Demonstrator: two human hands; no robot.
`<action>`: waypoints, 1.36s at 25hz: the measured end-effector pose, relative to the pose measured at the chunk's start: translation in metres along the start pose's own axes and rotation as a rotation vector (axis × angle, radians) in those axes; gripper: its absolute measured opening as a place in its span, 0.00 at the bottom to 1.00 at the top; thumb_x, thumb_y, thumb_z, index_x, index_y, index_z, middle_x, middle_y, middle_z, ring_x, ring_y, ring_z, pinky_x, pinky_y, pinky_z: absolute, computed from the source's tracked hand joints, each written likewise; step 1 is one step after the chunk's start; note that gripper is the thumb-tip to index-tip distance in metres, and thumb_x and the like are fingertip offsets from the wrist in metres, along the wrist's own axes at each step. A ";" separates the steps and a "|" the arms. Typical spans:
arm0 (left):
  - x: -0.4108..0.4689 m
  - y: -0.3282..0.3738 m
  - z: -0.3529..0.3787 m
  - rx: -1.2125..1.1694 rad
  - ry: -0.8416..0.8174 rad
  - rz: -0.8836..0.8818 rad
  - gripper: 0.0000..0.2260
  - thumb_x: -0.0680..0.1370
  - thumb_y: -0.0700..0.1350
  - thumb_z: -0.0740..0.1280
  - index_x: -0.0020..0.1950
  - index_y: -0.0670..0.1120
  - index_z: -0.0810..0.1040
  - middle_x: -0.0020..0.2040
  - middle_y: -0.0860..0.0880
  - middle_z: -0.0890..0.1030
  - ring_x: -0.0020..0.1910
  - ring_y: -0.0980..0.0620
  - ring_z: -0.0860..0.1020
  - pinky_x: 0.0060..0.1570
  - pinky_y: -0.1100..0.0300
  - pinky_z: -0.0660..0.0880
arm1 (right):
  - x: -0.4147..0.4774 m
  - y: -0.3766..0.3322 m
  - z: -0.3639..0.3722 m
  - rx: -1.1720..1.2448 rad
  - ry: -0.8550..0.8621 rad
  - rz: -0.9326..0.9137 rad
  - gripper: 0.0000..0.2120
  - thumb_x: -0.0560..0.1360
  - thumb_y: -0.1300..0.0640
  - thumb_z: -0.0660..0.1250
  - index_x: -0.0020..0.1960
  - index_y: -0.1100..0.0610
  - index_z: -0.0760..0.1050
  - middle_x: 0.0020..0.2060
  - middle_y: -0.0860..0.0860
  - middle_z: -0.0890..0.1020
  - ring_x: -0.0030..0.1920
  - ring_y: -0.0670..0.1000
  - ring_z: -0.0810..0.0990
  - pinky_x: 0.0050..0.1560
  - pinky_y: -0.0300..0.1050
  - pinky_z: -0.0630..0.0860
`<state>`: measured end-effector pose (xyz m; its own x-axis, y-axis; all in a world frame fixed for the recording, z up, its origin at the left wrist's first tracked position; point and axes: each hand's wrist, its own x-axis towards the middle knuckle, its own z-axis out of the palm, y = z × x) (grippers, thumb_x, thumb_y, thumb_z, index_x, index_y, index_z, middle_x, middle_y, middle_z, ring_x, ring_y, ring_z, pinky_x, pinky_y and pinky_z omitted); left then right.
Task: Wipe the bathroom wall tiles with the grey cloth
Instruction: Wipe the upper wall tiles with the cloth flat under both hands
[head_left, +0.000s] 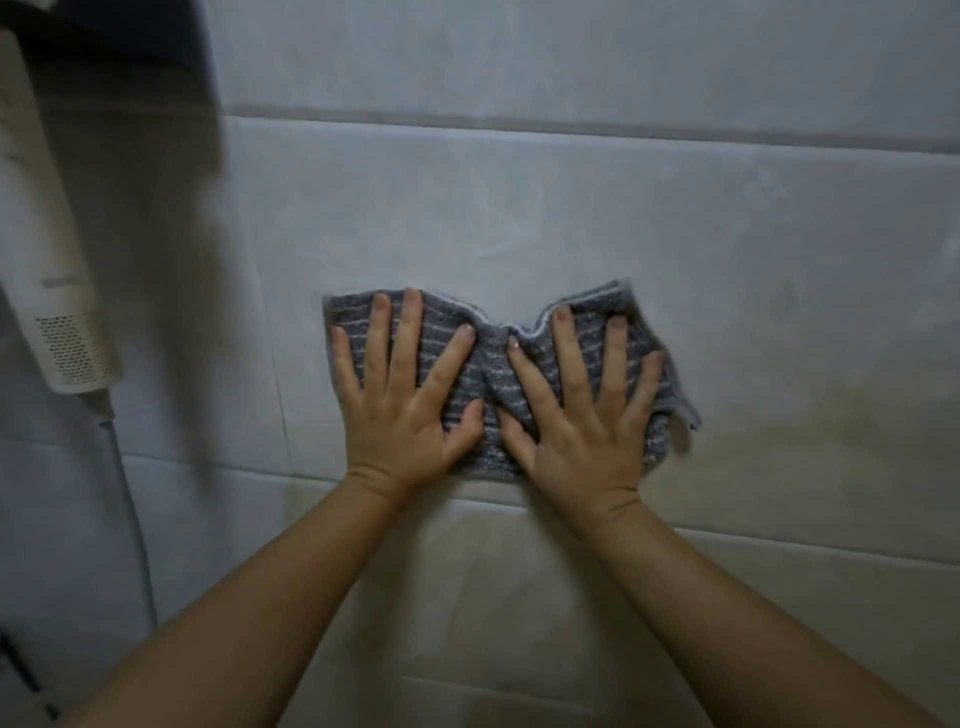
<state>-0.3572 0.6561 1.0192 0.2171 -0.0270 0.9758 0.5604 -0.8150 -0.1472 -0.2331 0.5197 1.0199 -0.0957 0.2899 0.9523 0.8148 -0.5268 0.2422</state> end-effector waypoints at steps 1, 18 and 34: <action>-0.018 0.009 0.004 -0.003 -0.015 0.011 0.28 0.77 0.59 0.59 0.77 0.54 0.61 0.78 0.39 0.57 0.78 0.39 0.54 0.72 0.31 0.51 | -0.021 0.003 0.001 0.000 -0.034 -0.037 0.27 0.78 0.39 0.57 0.75 0.46 0.62 0.75 0.54 0.60 0.76 0.65 0.52 0.73 0.70 0.47; 0.014 0.153 0.020 -0.043 0.015 0.110 0.29 0.77 0.59 0.61 0.77 0.54 0.63 0.78 0.40 0.60 0.79 0.41 0.53 0.74 0.34 0.47 | -0.074 0.127 -0.027 -0.029 -0.067 0.037 0.24 0.77 0.42 0.61 0.71 0.48 0.65 0.75 0.55 0.59 0.78 0.62 0.47 0.74 0.68 0.45; -0.001 0.259 0.036 -0.068 -0.033 0.140 0.29 0.78 0.60 0.61 0.78 0.54 0.61 0.79 0.41 0.56 0.79 0.41 0.51 0.73 0.33 0.47 | -0.126 0.222 -0.050 -0.045 -0.076 0.168 0.25 0.77 0.41 0.55 0.73 0.46 0.62 0.76 0.54 0.56 0.78 0.63 0.47 0.72 0.71 0.49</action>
<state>-0.1832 0.4660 0.9744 0.3156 -0.1248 0.9406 0.4677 -0.8420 -0.2687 -0.0685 0.3263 0.9630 0.0841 0.2536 0.9636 0.7891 -0.6075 0.0911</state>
